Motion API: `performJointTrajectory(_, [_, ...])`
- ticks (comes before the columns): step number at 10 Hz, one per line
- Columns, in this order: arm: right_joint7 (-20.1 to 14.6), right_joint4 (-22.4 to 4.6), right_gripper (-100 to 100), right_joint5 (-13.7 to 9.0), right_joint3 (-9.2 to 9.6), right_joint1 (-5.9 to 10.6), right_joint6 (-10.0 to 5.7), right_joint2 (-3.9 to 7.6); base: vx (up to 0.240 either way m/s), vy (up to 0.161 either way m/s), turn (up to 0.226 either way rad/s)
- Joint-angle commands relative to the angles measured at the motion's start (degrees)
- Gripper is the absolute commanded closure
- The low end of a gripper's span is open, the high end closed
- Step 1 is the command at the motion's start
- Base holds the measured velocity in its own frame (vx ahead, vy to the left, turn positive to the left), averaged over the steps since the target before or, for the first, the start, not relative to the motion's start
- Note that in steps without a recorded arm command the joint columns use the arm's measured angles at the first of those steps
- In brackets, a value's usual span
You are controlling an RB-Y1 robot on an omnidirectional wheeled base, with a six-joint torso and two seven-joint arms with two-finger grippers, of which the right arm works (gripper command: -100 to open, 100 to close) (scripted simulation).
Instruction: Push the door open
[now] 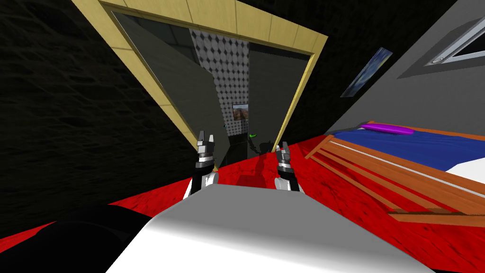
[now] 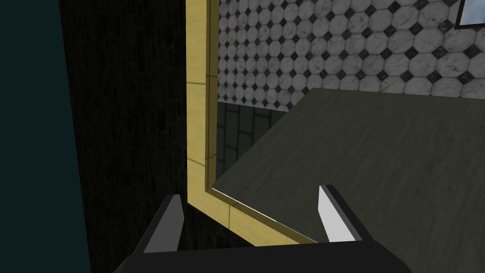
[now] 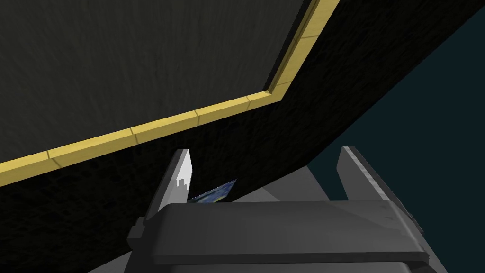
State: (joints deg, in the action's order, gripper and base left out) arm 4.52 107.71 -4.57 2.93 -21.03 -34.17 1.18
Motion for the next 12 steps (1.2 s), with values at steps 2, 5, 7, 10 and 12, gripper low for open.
performJointTrajectory(2, [-0.22, -3.25, -100, 0.38, 0.40, 0.74, -0.92, 0.26, 0.082, -0.027, 0.036])
performJointTrajectory(5, [-0.60, -9.56, -100, 0.96, 0.69, 3.40, -1.84, 0.72, 0.072, -0.040, 0.052])
performJointTrajectory(7, [-0.86, -13.62, -100, 1.36, 0.88, 5.25, -2.47, 0.95, 0.099, -0.044, 0.063])
performJointTrajectory(10, [-1.13, -18.49, -100, 1.77, 1.08, 7.13, -3.12, 1.07, 0.096, -0.045, 0.049])
performJointTrajectory(12, [-1.41, -22.61, -100, 2.19, 1.28, 9.03, -3.78, 1.16, 0.052, -0.038, 0.053])
